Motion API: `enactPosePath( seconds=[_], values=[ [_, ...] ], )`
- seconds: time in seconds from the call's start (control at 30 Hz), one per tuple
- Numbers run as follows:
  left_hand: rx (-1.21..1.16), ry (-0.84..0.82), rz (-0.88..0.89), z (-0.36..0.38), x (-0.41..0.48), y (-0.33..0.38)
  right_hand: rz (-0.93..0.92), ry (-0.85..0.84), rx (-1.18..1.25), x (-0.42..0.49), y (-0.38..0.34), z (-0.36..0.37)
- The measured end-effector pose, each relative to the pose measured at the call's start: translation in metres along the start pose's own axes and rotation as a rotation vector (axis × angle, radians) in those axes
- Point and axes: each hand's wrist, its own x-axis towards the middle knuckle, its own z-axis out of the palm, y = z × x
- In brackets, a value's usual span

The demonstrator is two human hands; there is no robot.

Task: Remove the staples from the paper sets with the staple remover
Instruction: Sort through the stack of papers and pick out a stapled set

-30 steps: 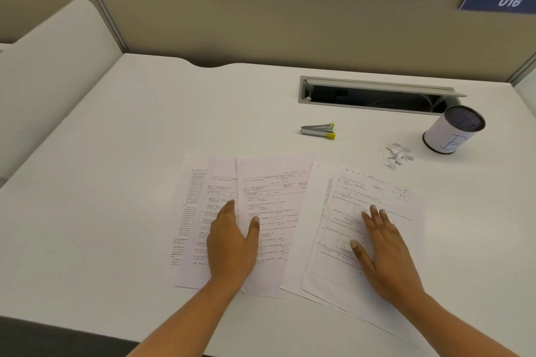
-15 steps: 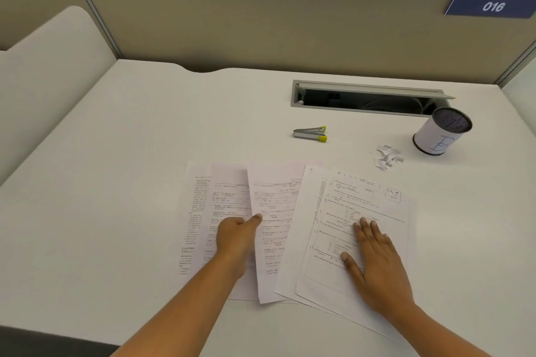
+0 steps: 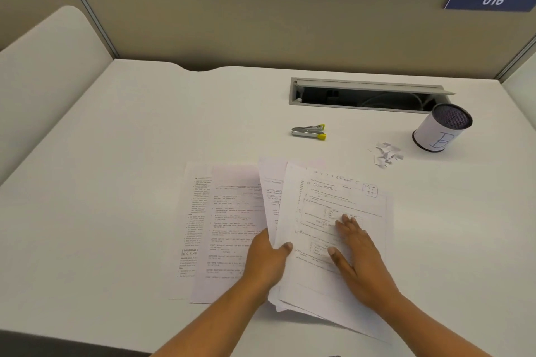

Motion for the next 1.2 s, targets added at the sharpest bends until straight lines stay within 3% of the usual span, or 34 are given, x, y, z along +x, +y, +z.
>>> enactPosePath(
  seconds=[0.1, 0.2, 0.3, 0.4, 0.5, 0.77, 0.9, 1.03, 1.2],
  values=[
    [-0.061, 0.022, -0.006, -0.007, -0.001, -0.001, 0.108, 0.168, 0.097, -0.005, -0.002, -0.015],
    [-0.122, 0.016, -0.011, -0.014, 0.000, -0.003, 0.364, 0.364, 0.226, -0.012, -0.002, -0.032],
    [-0.178, 0.023, -0.034, -0.018, 0.000, -0.004, 0.602, 0.370, 0.433, -0.018, -0.004, -0.046],
    [-0.248, 0.037, -0.059, -0.016, -0.002, -0.003, 0.700, 0.302, 0.693, -0.023, -0.006, -0.053],
    [-0.281, 0.079, -0.052, -0.015, -0.003, -0.003, 0.686, 0.259, 0.755, -0.029, -0.003, -0.055],
    [-0.311, 0.178, -0.090, -0.028, 0.005, -0.010, 0.629, 0.368, 0.804, -0.045, 0.019, -0.072],
    [-0.332, 0.071, -0.098, -0.030, 0.003, -0.008, 0.584, 0.354, 0.850, -0.037, 0.009, -0.075],
    [-0.362, -0.052, -0.083, -0.027, -0.003, -0.001, 0.544, 0.234, 0.859, -0.027, -0.009, -0.073],
    [-0.406, -0.047, -0.046, -0.028, -0.004, 0.006, 0.554, 0.274, 0.895, -0.027, -0.009, -0.071]
  ],
)
